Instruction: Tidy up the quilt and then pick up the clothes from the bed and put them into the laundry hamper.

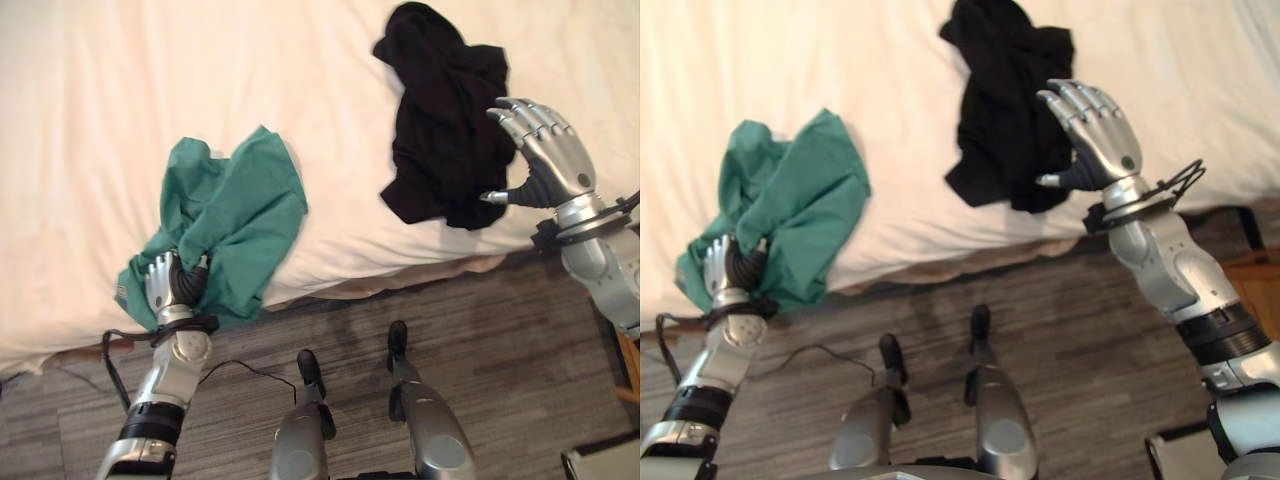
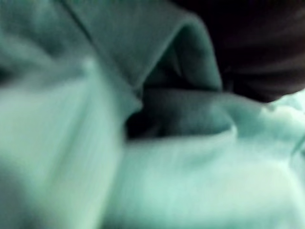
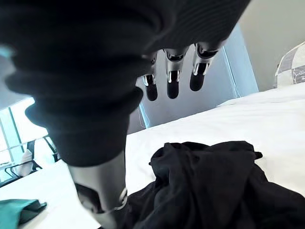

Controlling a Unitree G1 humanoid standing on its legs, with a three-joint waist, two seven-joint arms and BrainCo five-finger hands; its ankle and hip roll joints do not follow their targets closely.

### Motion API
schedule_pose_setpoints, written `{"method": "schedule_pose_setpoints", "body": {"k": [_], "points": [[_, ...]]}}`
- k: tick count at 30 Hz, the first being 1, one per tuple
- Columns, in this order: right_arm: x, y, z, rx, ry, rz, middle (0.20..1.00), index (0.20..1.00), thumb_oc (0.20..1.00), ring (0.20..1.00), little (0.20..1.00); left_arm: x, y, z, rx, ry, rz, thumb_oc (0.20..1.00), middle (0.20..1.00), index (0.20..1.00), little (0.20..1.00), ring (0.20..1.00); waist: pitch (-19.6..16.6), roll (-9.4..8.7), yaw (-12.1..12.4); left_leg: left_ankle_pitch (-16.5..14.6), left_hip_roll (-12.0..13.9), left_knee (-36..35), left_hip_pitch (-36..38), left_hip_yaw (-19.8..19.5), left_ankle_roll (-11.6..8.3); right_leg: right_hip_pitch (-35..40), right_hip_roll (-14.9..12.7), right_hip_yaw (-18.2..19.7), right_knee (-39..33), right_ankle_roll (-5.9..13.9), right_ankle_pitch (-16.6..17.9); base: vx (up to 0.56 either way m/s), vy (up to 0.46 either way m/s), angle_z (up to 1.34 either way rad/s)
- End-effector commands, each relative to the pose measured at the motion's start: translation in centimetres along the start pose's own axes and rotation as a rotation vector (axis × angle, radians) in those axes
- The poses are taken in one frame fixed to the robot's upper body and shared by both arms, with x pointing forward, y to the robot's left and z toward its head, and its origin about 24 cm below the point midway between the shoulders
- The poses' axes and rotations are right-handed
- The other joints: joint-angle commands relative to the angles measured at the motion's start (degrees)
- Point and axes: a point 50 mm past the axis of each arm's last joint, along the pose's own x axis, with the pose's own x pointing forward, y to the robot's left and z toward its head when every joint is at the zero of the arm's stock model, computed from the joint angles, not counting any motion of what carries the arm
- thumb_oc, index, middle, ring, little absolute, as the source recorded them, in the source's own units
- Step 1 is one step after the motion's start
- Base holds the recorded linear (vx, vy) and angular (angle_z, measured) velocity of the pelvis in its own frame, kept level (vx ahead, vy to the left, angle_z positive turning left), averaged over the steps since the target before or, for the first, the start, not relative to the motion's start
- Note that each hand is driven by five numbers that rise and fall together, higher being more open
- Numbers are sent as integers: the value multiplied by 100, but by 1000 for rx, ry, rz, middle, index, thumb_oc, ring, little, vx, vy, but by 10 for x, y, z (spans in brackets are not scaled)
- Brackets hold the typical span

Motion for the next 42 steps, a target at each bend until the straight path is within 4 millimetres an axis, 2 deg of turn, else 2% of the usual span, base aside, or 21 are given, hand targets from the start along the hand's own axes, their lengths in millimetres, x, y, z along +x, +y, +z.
{"method": "schedule_pose_setpoints", "body": {"k": [1, 6, 9, 10, 14, 16, 18, 20, 21, 23, 24, 25, 28, 30, 31, 36, 37, 38, 39, 41, 42], "points": [[25, -17, -27, -50, 119, 18, 1000, 1000, 1000, 1000, 1000, -136, -24, -125, 70, 588, -361, 200, 200, 200, 200, 200, 92, -271, 427, 356, 465, -144, -324, -89, -507, -93, -628, -190, 55, 811, -671, -5, -12, 10], [41, 0, -45, -85, 211, 163, 1000, 1000, 1000, 1000, 1000, -161, -34, -132, 27, 644, -460, 200, 200, 200, 200, 200, 52, -56, 581, 476, 474, -208, -526, -101, -555, -247, -615, -238, -24, 822, -627, -22, -14, 12], [15, 37, -82, 70, 489, 370, 1000, 1000, 1000, 1000, 1000, -167, -43, -132, -163, 733, -452, 200, 200, 200, 200, 200, 38, 135, 617, 541, 458, -208, -650, -185, -572, -310, -632, -330, -24, 822, -645, -44, 12, 16], [6, 45, -88, 87, 527, 424, 200, 200, 200, 200, 200, -165, -44, -132, -194, 744, -447, 200, 200, 200, 200, 200, 21, 174, 622, 527, 450, -208, -644, -208, -567, -294, -634, -332, -24, 826, -657, -19, 39, 27], [-10, 62, -87, 202, 559, 462, 200, 200, 200, 200, 200, -162, -51, -125, -231, 717, -474, 200, 200, 200, 200, 200, -34, 188, 623, 491, 399, -208, -537, -294, -536, -202, -623, -302, -24, 837, -664, -8, 57, 12], [-38, 90, -74, 376, 581, 471, 200, 200, 200, 200, 200, -158, -58, -118, -243, 692, -500, 200, 200, 200, 200, 200, -105, 134, 555, 394, 373, -208, -373, -256, -489, -62, -634, -277, -24, 850, -668, 18, 58, 1], [-92, 123, -50, 587, 601, 508, 200, 200, 200, 200, 200, -144, -60, -110, -231, 645, -521, 200, 200, 200, 200, 200, -324, 16, 396, 181, 307, -174, -64, -191, -393, 185, -683, -235, -24, 877, -675, 60, 96, 2], [-112, 130, -40, 672, 617, 514, 200, 200, 200, 200, 200, -141, -58, -110, -223, 641, -518, 200, 200, 200, 200, 200, -408, -38, 358, 110, 279, -156, 34, -176, -355, 281, -697, -233, -24, 883, -683, 88, 85, -2], [-147, 142, -22, 895, 685, 487, 200, 200, 200, 200, 200, -135, -56, -110, -212, 638, -507, 200, 200, 200, 200, 200, -569, -158, 196, -31, 232, -131, 241, -133, -298, 478, -738, -231, -24, 907, -704, 94, 90, -1], [-167, 148, -11, 995, 733, 484, 200, 200, 200, 200, 200, -131, -55, -108, -207, 629, -510, 200, 200, 200, 200, 200, -673, -218, 118, -111, 213, -127, 383, -95, -268, 592, -772, -229, -24, 928, -720, 96, 152, 0], [-206, 161, 6, 1149, 863, 489, 200, 200, 200, 200, 200, -129, -55, -103, -217, 611, -520, 200, 200, 200, 200, 200, -873, -320, -52, -237, 160, -114, 577, -45, -217, 762, -814, -214, -24, 961, -736, 92, 182, -9], [-206, 161, 6, 1150, 864, 489, 200, 200, 200, 200, 200, -129, -55, -104, -216, 611, -520, 200, 200, 200, 200, 200, -884, -328, -49, -225, 152, -115, 562, -45, -213, 745, -822, -211, -24, 960, -728, 87, 182, -6], [-270, 179, 34, 1308, 1113, 527, 200, 200, 200, 200, 200, -128, -50, -96, -232, 573, -541, 200, 200, 200, 200, 200, -1242, -502, -305, -433, 43, -128, 913, 76, -101, 971, -865, -120, -16, 1035, -713, 68, 186, -11], [-281, 182, 41, 1333, 1159, 543, 200, 200, 200, 200, 200, -128, -49, -94, -238, 564, -543, 200, 200, 200, 200, 200, -1313, -545, -341, -444, 9, -147, 959, 87, -72, 979, -890, -111, 7, 1047, -695, 14, 162, -26], [-303, 191, 59, 1369, 1238, 617, 200, 200, 200, 200, 200, -127, -49, -89, -268, 550, -548, 200, 200, 200, 200, 200, -1318, -582, -392, -510, -38, -164, 1094, 91, -8, 1015, -925, -62, 263, 1075, -730, -12, 161, -27], [-305, 204, 89, 1405, 1229, 720, 200, 200, 200, 200, 200, -122, -58, -75, -430, 543, -501, 200, 200, 200, 200, 200, -1236, -604, -374, -569, -115, -208, 1249, 70, 94, 903, -954, 26, 818, 1125, -825, -35, 114, -9], [-294, 208, 99, 1401, 1211, 648, 200, 200, 200, 200, 200, -97, -49, -53, -288, 285, -437, 200, 200, 200, 200, 200, -1095, -589, -296, -546, -111, -208, 1184, -148, 94, 899, -858, 236, 1004, 1167, -938, -53, -1, 3], [-294, 208, 99, 1402, 1211, 647, 200, 200, 200, 200, 200, -97, -49, -53, -287, 284, -436, 200, 200, 200, 200, 200, -1100, -594, -293, -534, -113, -208, 1168, -148, 95, 886, -860, 236, 999, 1164, -928, -119, 20, 11], [-285, 209, 99, 1417, 1184, 641, 200, 200, 200, 200, 200, -136, -73, -97, -458, 709, -447, 200, 200, 200, 200, 200, -1041, -566, -282, -483, -125, -208, 1088, -276, 114, 790, -673, 617, 1032, 1150, -1014, -136, 48, 35], [-280, 209, 97, 1427, 1191, 605, 200, 200, 200, 200, 200, -120, -73, -80, -562, 618, -424, 200, 200, 200, 200, 200, -933, -461, -200, -410, -227, -208, 880, -647, 166, 814, -482, 1045, 817, 1040, -1144, -108, 12, 83], [-272, 211, 98, 1405, 1152, 620, 200, 200, 200, 200, 200, -113, -76, -67, -657, 568, -432, 200, 200, 200, 200, 200, -919, -346, 27, -329, -318, -198, 654, -1051, 195, 1001, -445, 868, 586, 891, -1275, -4, -58, 113]]}}
